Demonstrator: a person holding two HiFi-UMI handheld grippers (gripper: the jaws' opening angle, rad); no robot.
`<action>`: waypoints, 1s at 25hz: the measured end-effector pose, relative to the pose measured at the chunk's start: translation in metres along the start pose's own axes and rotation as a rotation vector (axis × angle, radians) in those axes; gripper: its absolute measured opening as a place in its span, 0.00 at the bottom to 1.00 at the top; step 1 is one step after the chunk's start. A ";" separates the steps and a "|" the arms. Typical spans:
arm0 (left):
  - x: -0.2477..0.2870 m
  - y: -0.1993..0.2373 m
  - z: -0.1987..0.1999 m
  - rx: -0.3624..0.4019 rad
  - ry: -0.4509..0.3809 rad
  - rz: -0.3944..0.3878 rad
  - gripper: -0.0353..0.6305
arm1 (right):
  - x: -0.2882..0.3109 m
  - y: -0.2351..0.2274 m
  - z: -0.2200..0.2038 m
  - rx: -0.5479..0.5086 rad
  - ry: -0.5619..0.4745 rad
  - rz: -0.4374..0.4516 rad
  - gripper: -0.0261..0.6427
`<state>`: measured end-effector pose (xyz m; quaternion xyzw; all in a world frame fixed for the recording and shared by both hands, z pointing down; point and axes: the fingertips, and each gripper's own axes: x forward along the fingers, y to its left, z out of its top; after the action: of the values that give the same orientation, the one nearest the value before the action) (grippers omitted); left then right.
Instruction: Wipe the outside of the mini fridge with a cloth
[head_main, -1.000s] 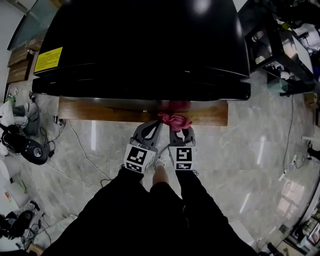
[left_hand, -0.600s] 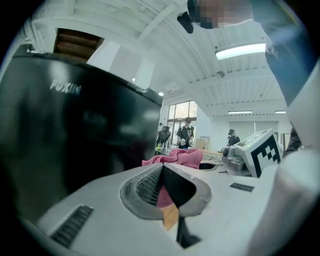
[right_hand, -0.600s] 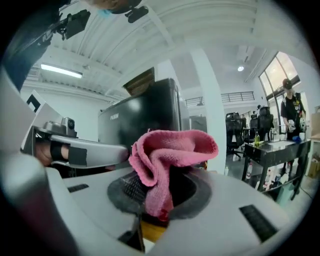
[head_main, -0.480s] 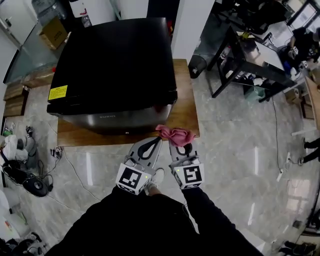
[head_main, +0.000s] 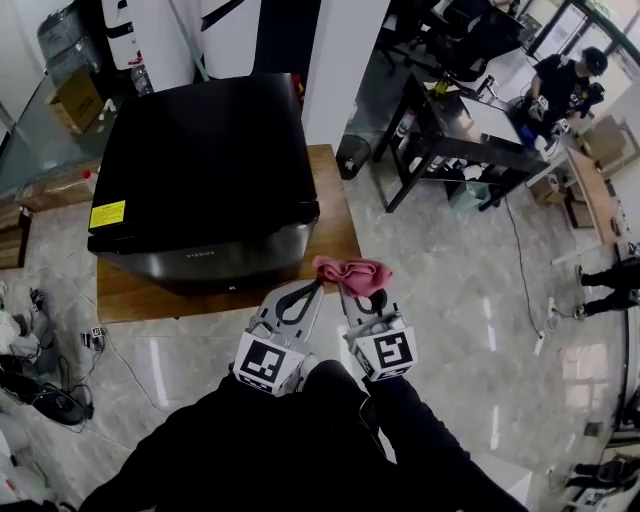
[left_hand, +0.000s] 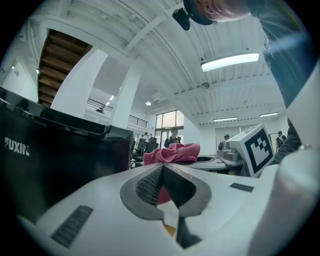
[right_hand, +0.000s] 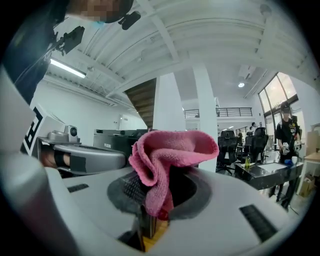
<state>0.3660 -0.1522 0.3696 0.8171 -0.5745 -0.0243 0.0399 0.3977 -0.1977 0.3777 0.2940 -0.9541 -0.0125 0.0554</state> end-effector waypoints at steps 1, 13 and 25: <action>0.003 -0.002 0.001 -0.012 -0.004 0.004 0.06 | 0.002 -0.005 0.002 -0.005 -0.004 0.011 0.17; 0.085 -0.002 -0.012 0.001 -0.013 0.279 0.06 | 0.077 -0.079 0.001 -0.006 -0.080 0.366 0.17; 0.090 0.011 -0.006 0.015 0.011 0.493 0.06 | 0.129 -0.043 0.009 -0.038 -0.068 0.574 0.17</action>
<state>0.3871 -0.2407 0.3774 0.6526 -0.7565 -0.0050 0.0419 0.3146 -0.3063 0.3792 0.0103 -0.9992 -0.0243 0.0301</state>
